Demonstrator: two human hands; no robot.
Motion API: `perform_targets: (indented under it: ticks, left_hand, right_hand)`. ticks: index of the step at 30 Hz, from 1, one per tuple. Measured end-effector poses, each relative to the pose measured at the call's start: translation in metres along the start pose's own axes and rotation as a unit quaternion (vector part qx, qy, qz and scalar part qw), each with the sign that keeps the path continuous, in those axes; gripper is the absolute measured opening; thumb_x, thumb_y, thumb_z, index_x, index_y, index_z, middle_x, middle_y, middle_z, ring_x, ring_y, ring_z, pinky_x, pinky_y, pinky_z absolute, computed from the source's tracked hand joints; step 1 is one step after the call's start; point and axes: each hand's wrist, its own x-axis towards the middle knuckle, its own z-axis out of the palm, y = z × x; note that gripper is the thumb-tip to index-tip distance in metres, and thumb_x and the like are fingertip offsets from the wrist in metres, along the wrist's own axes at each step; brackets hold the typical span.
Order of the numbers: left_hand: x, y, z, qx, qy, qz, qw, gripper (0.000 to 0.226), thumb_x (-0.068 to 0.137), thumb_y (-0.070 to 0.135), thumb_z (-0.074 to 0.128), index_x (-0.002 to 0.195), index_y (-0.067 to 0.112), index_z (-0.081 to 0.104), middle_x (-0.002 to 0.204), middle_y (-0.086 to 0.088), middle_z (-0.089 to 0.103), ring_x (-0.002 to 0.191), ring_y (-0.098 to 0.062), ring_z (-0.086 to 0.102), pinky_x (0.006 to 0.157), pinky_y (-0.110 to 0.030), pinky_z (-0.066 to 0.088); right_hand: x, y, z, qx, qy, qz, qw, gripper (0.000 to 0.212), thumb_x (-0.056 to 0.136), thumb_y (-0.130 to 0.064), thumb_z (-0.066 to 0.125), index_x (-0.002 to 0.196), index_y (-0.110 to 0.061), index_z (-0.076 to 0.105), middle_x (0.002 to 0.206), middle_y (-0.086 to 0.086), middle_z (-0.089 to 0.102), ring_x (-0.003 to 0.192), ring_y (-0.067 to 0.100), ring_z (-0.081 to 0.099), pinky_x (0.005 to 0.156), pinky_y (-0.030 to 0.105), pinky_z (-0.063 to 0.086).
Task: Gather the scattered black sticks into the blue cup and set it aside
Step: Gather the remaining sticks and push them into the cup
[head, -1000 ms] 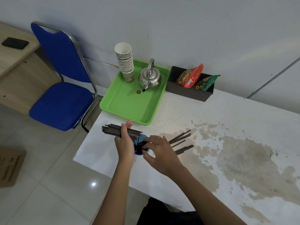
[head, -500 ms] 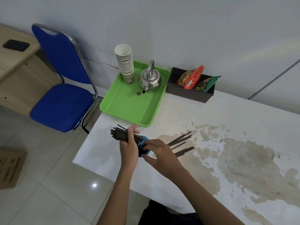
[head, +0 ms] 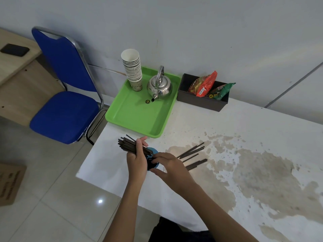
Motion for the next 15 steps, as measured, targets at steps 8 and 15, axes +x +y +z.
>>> perform_targets:
  ticks: [8,15]
  left_hand:
    - [-0.0005,-0.0051,0.0009,0.014,-0.004,0.015,1.0,0.036,0.107,0.032,0.039,0.082,0.02,0.064,0.093,0.017,0.067,0.073,0.002,0.06,0.066,-0.008,0.045]
    - [-0.0014,-0.0076,0.0017,0.001,-0.012,0.009,1.0,0.035,0.107,0.031,0.039,0.088,0.013,0.063,0.106,0.016,0.072,0.085,0.004,0.063,0.071,-0.005,0.045]
  right_hand:
    - [-0.0023,0.0021,-0.0002,0.018,0.019,0.008,1.0,0.022,0.088,-0.03,0.065,0.106,-0.019,0.067,0.121,-0.007,0.063,0.116,0.009,0.054,0.097,0.024,0.044]
    - [-0.0034,-0.0003,0.0017,0.028,0.031,0.011,0.999,0.021,0.089,-0.029,0.064,0.106,-0.018,0.068,0.12,-0.008,0.063,0.114,0.009,0.056,0.096,0.025,0.046]
